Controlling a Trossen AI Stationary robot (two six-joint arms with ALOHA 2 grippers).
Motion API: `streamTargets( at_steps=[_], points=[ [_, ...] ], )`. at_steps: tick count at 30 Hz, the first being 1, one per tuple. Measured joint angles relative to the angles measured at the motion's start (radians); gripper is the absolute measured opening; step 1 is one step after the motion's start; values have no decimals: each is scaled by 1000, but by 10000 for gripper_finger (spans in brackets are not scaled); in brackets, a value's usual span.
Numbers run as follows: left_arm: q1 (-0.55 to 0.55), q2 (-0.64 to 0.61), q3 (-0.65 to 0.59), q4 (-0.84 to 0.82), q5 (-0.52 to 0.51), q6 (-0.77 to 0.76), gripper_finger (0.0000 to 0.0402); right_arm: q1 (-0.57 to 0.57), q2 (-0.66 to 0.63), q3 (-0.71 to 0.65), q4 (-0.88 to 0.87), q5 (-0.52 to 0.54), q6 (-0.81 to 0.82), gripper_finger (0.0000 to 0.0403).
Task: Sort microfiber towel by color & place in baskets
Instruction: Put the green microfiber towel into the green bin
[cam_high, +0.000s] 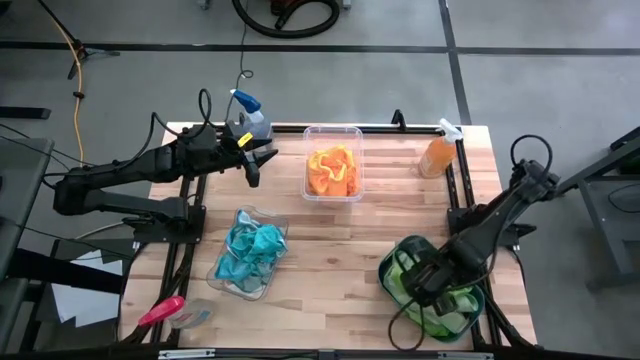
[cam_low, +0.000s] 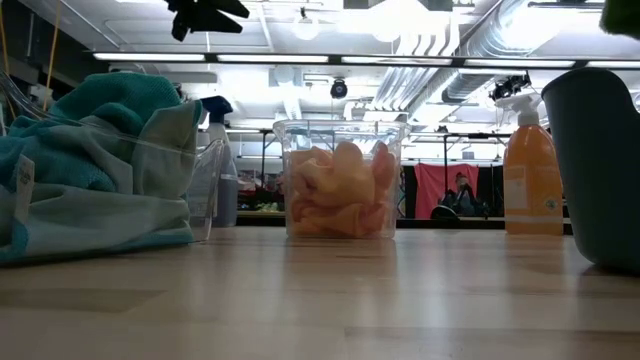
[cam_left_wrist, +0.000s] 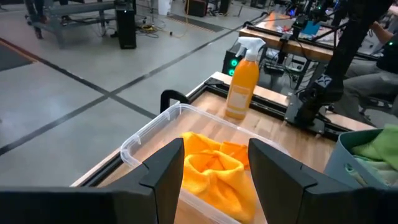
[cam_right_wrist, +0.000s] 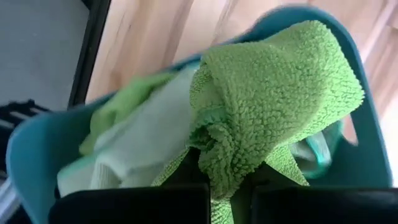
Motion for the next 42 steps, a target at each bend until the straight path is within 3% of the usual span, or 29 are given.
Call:
streamTargets(
  at_steps=[5,9,12,18,24,29,35,42],
  points=[
    [0,0,0,0,0,-9,168,0,-5,-129,184,-5,69,7],
    [0,0,0,0,0,-23,168,0,-22,-227,206,-8,113,7],
    [0,0,0,0,0,-25,168,0,-28,-269,229,-13,73,7],
    [0,0,0,-1,0,-25,168,0,-28,-395,414,-133,-105,7],
    [0,0,0,-2,0,-25,168,-19,-29,-503,537,-120,-50,20],
    [0,0,0,-2,-43,-24,168,-33,-28,-488,525,-119,40,57],
    [0,0,0,-2,-55,-23,168,-32,-25,-379,473,-107,88,132],
    [0,0,0,-2,-55,-23,168,-32,-25,-199,187,-91,88,219]
  ],
)
